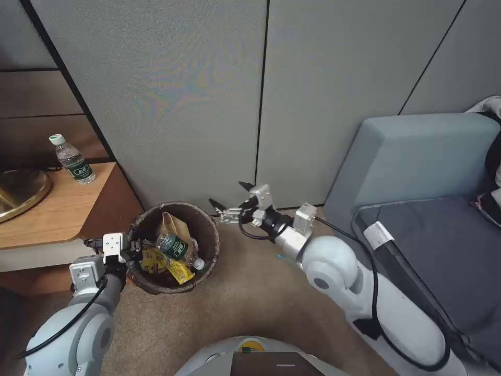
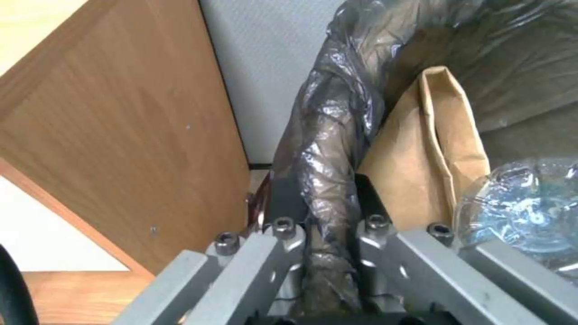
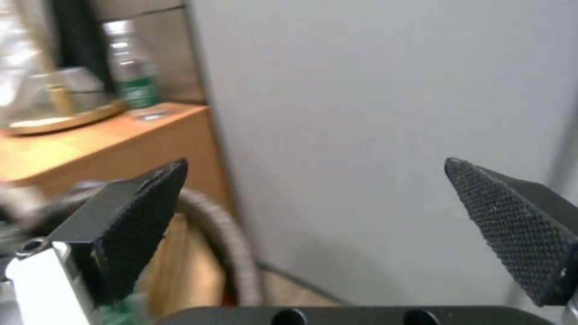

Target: Pick up the trash bin, then pick up the garbage from the floor and place it into the trash bin.

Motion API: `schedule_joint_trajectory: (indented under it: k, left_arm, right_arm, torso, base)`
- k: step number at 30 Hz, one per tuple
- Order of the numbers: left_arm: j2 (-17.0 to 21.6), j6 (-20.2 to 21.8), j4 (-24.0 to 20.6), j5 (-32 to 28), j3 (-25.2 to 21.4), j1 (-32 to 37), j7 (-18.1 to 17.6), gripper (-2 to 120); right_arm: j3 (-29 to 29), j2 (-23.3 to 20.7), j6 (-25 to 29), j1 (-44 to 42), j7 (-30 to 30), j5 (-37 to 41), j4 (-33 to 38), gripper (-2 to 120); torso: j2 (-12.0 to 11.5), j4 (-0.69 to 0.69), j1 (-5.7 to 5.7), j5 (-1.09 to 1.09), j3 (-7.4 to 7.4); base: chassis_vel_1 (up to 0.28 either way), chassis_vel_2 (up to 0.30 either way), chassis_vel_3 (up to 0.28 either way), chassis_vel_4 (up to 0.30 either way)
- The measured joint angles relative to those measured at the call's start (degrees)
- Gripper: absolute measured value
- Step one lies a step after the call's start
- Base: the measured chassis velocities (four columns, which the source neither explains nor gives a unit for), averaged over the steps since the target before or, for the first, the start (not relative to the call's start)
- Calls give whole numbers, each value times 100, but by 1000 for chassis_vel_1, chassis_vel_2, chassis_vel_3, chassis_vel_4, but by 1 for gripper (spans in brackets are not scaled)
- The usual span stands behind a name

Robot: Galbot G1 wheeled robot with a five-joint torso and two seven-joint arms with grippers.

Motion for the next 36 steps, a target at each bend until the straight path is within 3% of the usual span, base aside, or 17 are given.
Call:
schedule_joint_trajectory:
  k: [8,11,17,25,36]
  left_arm:
    - [-29,-10,0,-2,-25,13,6,3]
    - [-29,-17,-3,-3,-35,28,16,3]
    - [-55,-43,12,23,-16,45,37,3]
    - [-57,-45,11,38,-17,60,46,3]
    - [-76,-32,-14,34,-16,74,51,3]
  right_arm:
    - [776,494,486,-1159,-43,-1165,-46,100]
    - [1294,1093,964,-2037,-133,-2207,-137,100]
    - [1753,1668,1486,-2810,-98,-3107,-172,100]
    - [1993,2017,1777,-3313,28,-3470,-178,100]
    - [1942,2039,1758,-3203,81,-3451,-247,100]
  torso:
    - [0,1,0,-1,0]
    - [0,-2,0,0,0]
    - [0,0,0,-1,0]
    - [0,0,0,-1,0]
    - [0,0,0,-1,0]
  base:
    - [0,0,0,0]
    - [0,0,0,0]
    - [0,0,0,0]
    - [0,0,0,0]
    - [0,0,0,0]
